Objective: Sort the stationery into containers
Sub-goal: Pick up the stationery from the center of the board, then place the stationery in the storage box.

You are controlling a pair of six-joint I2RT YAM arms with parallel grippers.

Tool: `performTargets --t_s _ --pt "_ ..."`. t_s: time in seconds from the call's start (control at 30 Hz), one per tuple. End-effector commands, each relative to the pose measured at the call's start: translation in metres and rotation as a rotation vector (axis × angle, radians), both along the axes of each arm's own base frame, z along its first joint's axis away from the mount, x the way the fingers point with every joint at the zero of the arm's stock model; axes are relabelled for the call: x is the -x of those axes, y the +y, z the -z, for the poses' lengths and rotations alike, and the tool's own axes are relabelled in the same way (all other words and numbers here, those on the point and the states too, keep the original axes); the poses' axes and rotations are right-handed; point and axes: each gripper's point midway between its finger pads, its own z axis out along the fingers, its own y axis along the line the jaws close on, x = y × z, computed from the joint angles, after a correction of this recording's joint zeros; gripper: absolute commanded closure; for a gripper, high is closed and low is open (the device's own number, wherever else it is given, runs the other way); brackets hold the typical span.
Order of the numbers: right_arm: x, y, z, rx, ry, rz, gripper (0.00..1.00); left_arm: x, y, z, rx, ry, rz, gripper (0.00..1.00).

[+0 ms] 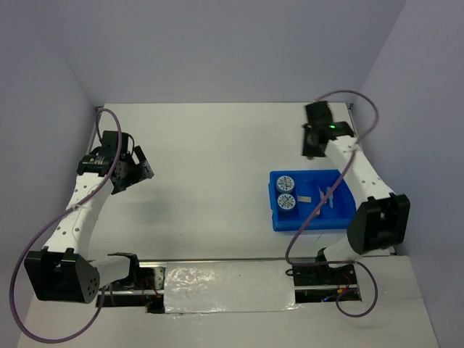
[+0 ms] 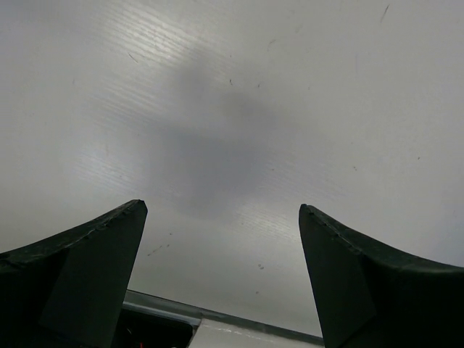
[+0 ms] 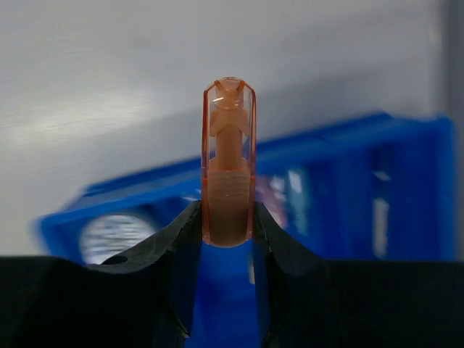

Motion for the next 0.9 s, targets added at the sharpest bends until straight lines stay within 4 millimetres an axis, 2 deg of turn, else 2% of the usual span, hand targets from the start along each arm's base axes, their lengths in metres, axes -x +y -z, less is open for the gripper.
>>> performTargets --t_s 0.0,0.03,0.1,0.17,0.2,0.33,0.53,0.6,0.7,0.73,0.87 --pt "0.066 -0.087 0.018 0.136 0.181 0.141 0.84 -0.001 -0.006 0.006 0.024 -0.017 0.047 0.01" --pt "0.071 -0.103 0.012 0.12 0.151 0.192 0.84 0.001 -0.009 0.011 0.039 -0.007 0.053 0.01" --pt "0.081 -0.112 0.021 0.114 0.174 0.2 0.83 -0.002 -0.013 0.014 0.056 -0.003 0.065 0.01" --pt "0.096 -0.129 0.034 0.147 0.219 0.24 0.82 -0.005 -0.016 0.014 0.072 -0.001 0.078 0.01" --pt "0.098 -0.138 0.035 0.187 0.21 0.261 0.82 -0.006 -0.017 0.014 0.075 -0.003 0.082 0.01" --pt "0.112 -0.143 0.051 0.21 0.26 0.276 0.8 -0.01 -0.027 0.011 0.121 -0.019 0.109 0.01" --pt "0.111 -0.141 0.057 0.197 0.285 0.271 0.74 -0.008 -0.031 0.016 0.142 -0.025 0.119 0.01" --pt "0.112 -0.141 0.062 0.195 0.313 0.275 0.69 -0.008 -0.033 0.017 0.15 -0.022 0.124 0.01" --pt "0.113 -0.138 0.067 0.18 0.342 0.282 0.52 -0.009 -0.033 0.017 0.154 -0.014 0.127 0.01" --pt "0.113 -0.137 0.068 0.173 0.341 0.278 0.41 -0.01 -0.033 0.015 0.151 -0.017 0.128 0.01" --pt "0.113 -0.135 0.064 0.161 0.326 0.27 0.31 -0.01 -0.032 0.015 0.142 -0.016 0.124 0.01"
